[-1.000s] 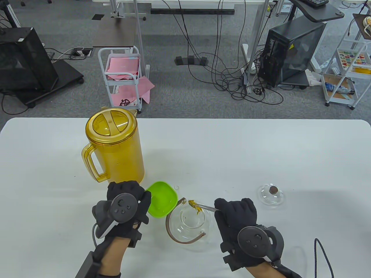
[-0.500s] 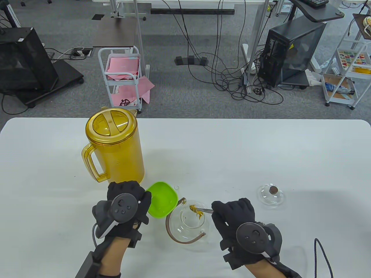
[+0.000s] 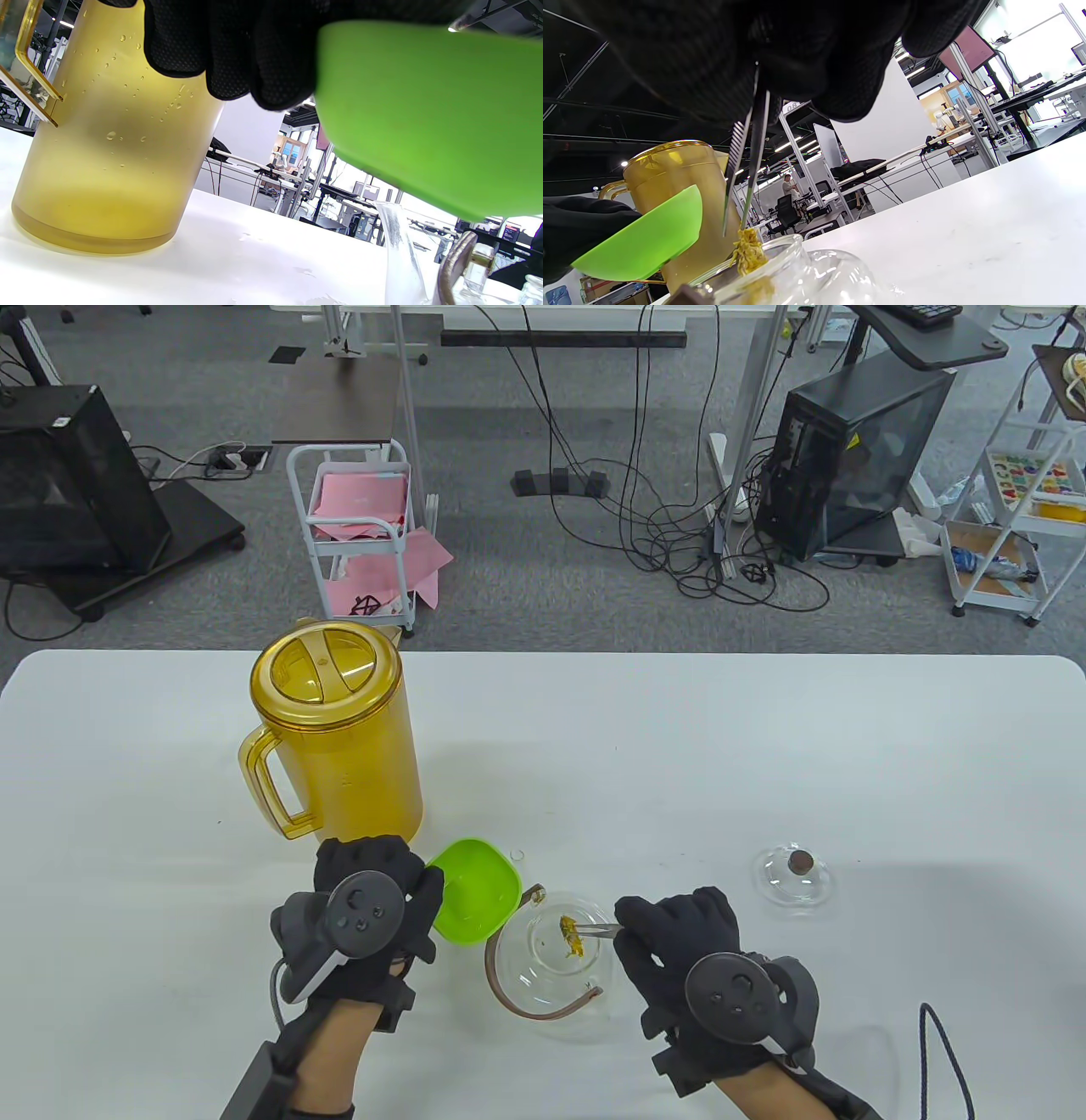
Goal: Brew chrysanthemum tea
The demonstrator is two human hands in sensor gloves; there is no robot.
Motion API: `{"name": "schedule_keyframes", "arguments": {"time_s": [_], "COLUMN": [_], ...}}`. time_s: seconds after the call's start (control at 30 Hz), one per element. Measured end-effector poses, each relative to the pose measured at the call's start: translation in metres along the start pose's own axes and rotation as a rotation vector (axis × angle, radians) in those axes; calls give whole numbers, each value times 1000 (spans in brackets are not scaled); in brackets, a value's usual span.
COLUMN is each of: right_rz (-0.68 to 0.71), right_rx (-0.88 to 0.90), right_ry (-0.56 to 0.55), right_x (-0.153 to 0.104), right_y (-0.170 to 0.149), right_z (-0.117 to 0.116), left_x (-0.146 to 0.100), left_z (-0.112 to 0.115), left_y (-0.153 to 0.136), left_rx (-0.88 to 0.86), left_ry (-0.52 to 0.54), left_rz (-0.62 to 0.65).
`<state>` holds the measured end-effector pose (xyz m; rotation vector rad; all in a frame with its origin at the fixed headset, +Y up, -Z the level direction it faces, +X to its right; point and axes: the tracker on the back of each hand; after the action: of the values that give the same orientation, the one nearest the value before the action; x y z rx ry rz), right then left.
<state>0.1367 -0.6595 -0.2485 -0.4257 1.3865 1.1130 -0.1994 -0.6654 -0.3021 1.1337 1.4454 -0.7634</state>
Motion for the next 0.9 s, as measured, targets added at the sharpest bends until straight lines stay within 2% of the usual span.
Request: {"name": "schedule_keyframes", "arguments": {"time_s": [0.23,0.53,0.77,0.9], "right_rz": [-1,-4,0,-97], "right_rx": [18,44,72,49], "right_ry": [12,-61,-140,-166], "right_x": [1,6,22,47], "right_y": [-2,0,14,-4], "right_z": [0,14,26,25], "left_x": [0,0,-1,0], "left_z": [0,1,3,2], "left_y": [0,2,6,3], "left_rx": [0,-1,7,-4], "left_ry": [-1,2,-6,-8], "left_rz": [0,11,23,14]}}
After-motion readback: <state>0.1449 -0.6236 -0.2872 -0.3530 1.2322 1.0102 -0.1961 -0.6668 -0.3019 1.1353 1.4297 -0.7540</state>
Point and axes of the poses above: the tracker on the back of each hand, its own y axis roughly to the thumb side, its own x axis roughly from the wrist to the fingertips, z = x × y, and after that the axes turned 2 degrees about -z, right-handed
